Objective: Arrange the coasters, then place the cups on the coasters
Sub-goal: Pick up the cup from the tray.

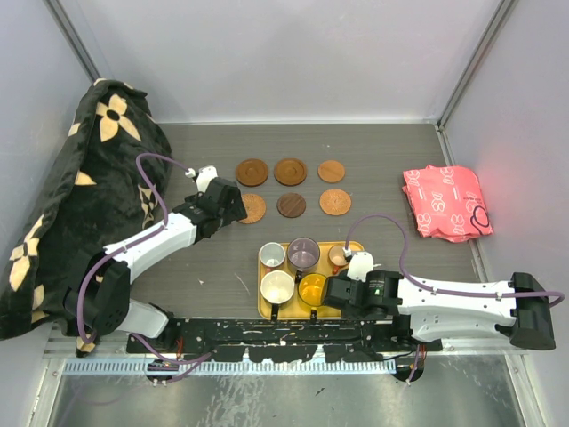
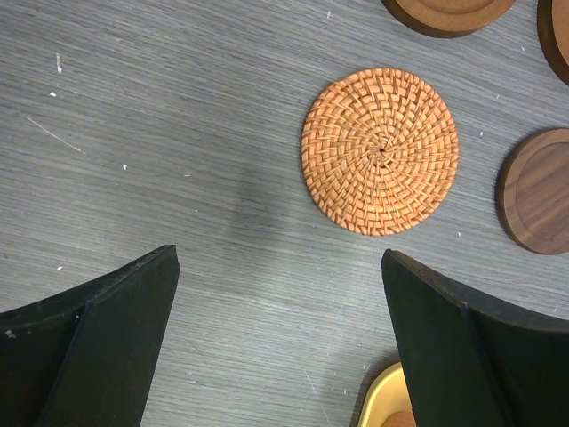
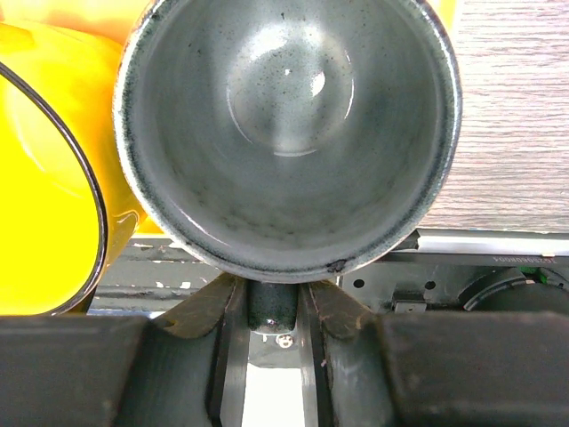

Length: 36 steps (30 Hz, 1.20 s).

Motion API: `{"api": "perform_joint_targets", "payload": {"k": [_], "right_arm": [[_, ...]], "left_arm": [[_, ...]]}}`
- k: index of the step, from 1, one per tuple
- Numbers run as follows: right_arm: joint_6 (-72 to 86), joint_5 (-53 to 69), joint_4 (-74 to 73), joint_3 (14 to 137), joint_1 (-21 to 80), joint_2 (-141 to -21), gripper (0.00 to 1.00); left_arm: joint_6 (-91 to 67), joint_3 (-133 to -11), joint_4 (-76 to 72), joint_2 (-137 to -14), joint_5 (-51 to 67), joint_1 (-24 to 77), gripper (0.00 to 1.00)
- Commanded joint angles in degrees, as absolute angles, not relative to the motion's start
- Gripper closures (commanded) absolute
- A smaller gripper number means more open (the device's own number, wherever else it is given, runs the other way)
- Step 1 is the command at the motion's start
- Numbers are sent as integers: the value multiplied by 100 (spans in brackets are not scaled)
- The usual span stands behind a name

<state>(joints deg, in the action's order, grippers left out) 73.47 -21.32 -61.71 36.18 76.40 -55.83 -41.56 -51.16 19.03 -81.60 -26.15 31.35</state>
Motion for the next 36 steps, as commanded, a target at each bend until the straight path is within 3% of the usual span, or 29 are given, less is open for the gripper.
{"api": "perform_joint_targets", "payload": {"k": [1, 36], "right_arm": [[7374, -2225, -5940, 3592, 7672, -5582, 99], [7446, -2838, -7459, 5354, 7668, -5740, 99]], "left_arm": [[-4228, -5172, 1689, -8127, -2646, 3103, 2], [-4236, -5184, 1674, -8137, -2609, 3050, 2]]}}
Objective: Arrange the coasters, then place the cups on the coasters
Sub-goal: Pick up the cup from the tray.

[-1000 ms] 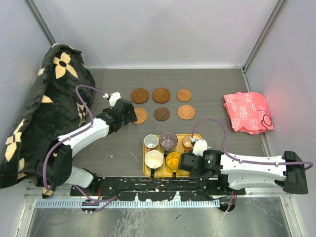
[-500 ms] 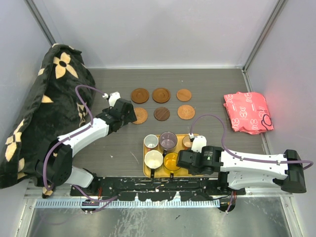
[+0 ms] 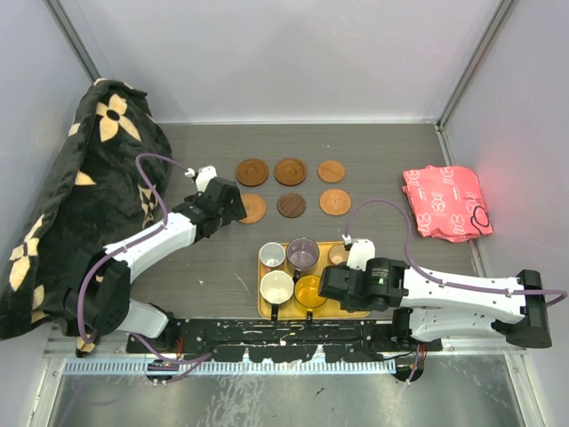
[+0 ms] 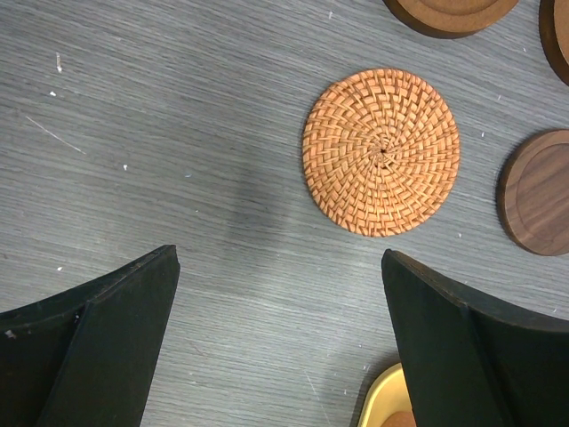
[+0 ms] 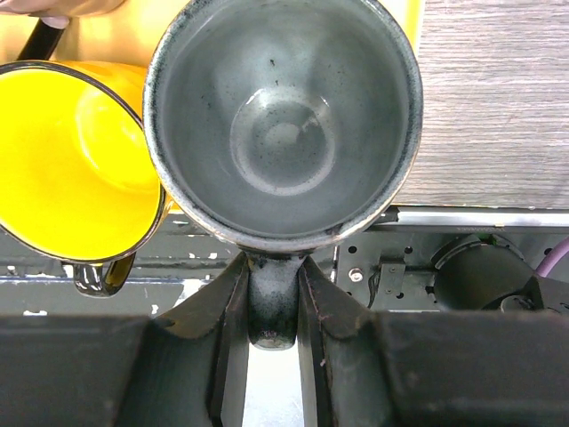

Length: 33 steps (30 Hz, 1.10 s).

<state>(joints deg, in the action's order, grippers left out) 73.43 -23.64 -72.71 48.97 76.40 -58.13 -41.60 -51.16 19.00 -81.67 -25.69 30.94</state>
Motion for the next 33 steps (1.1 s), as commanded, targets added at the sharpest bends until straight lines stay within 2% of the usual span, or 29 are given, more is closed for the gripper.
{"api": "perform_joint_targets", "payload": {"k": [1, 19, 28, 33], "right_arm": [[7436, -2853, -7479, 5432, 7672, -5743, 99], [7293, -4126, -8366, 6932, 7670, -6190, 99], [7046, -5095, -8260, 7342, 7631, -6615, 99], [6382, -5517, -7453, 7399, 7330, -6675, 99]], "left_arm": [[-4235, -5180, 1677, -8134, -2616, 3050, 2], [-4241, -5146, 1657, -8101, -2575, 3039, 2], [-4243, -5146, 1642, -8113, -2533, 3041, 2], [-4236, -5157, 1644, -8112, -2505, 3041, 2]]}}
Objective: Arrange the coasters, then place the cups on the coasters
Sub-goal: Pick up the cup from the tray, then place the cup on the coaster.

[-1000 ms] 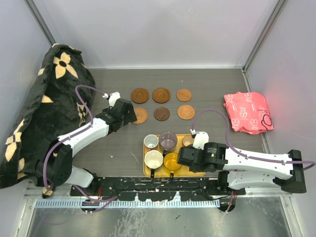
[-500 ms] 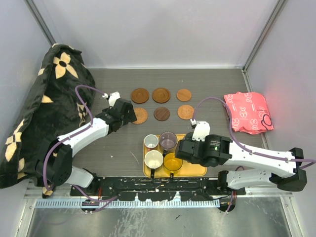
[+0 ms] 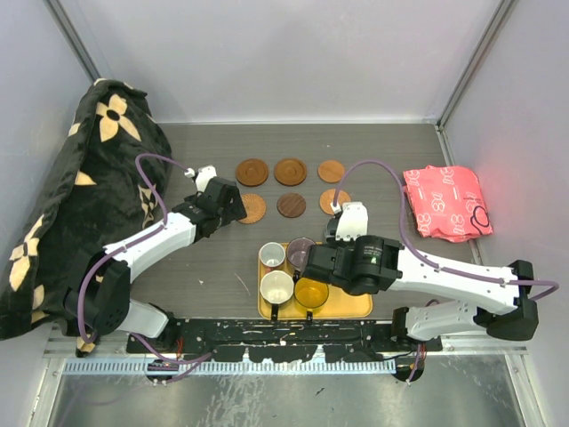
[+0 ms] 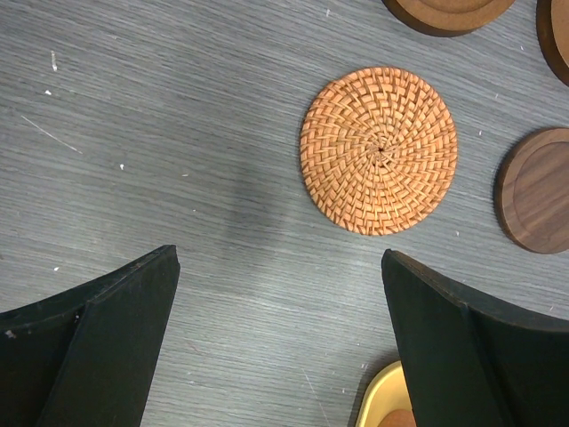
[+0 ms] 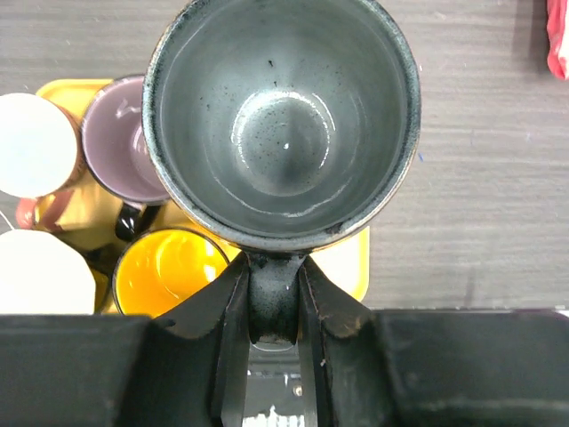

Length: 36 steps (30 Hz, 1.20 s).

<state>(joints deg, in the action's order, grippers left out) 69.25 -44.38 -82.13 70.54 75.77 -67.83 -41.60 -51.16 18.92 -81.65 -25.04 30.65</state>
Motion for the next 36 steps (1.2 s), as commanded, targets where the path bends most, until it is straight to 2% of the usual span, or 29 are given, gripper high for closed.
{"api": "perform_joint_targets", "payload": {"k": [1, 9, 21, 26, 36], "right_arm": [[6103, -5496, -7142, 7357, 7175, -6653, 99], [3610, -4366, -4323, 6837, 5351, -6610, 99], [2007, -3042, -1960, 6691, 3525, -7882, 99], [1631, -2623, -1175, 6693, 3036, -8444, 99], [1071, -2244, -61, 6913, 2698, -9347, 99]], "left_arm": [[-4236, -5151, 1648, -8106, -2511, 3043, 2], [-4236, -5130, 1637, -8042, -2499, 3041, 2], [-4245, -5116, 1604, -8088, -2437, 3034, 2], [-4245, -5137, 1602, -8132, -2416, 3032, 2], [-4273, -5144, 1568, -8250, -2323, 3032, 2]]}}
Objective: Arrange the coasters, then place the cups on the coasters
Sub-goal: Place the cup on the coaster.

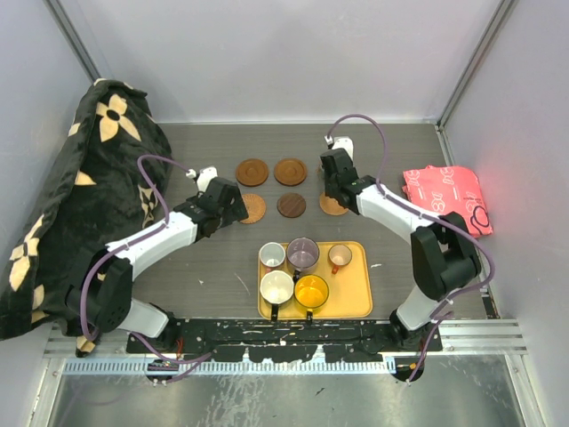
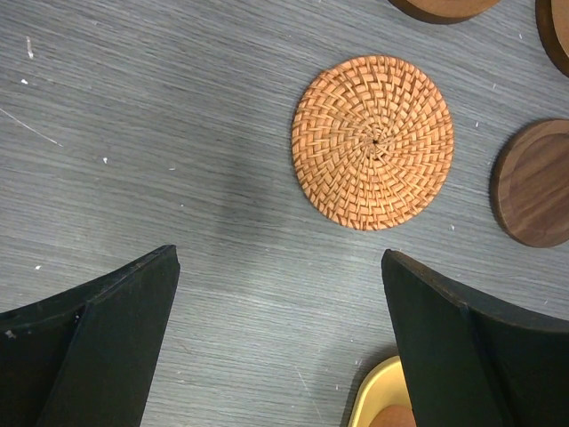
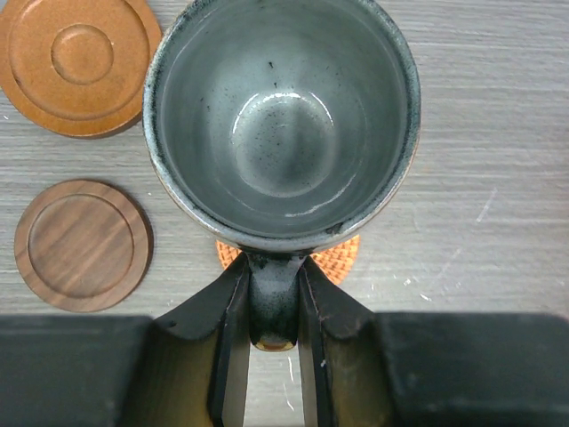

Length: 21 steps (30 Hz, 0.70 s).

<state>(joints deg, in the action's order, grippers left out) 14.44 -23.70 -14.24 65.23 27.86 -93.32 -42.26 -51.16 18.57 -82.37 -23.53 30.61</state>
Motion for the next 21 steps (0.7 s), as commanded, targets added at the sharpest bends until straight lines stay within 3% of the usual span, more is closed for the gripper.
{"api": "perform_joint_targets", "payload": {"k": [1, 21], "right_arm": [[1024, -2221, -1, 6960, 2672, -9438, 100], [867, -1859, 326, 7542, 2224, -10423, 99]], "left_arm": [[-4272, -5144, 1577, -8256, -2316, 3034, 2], [-4280, -5154, 1539, -8331, -2286, 2997, 2]]}}
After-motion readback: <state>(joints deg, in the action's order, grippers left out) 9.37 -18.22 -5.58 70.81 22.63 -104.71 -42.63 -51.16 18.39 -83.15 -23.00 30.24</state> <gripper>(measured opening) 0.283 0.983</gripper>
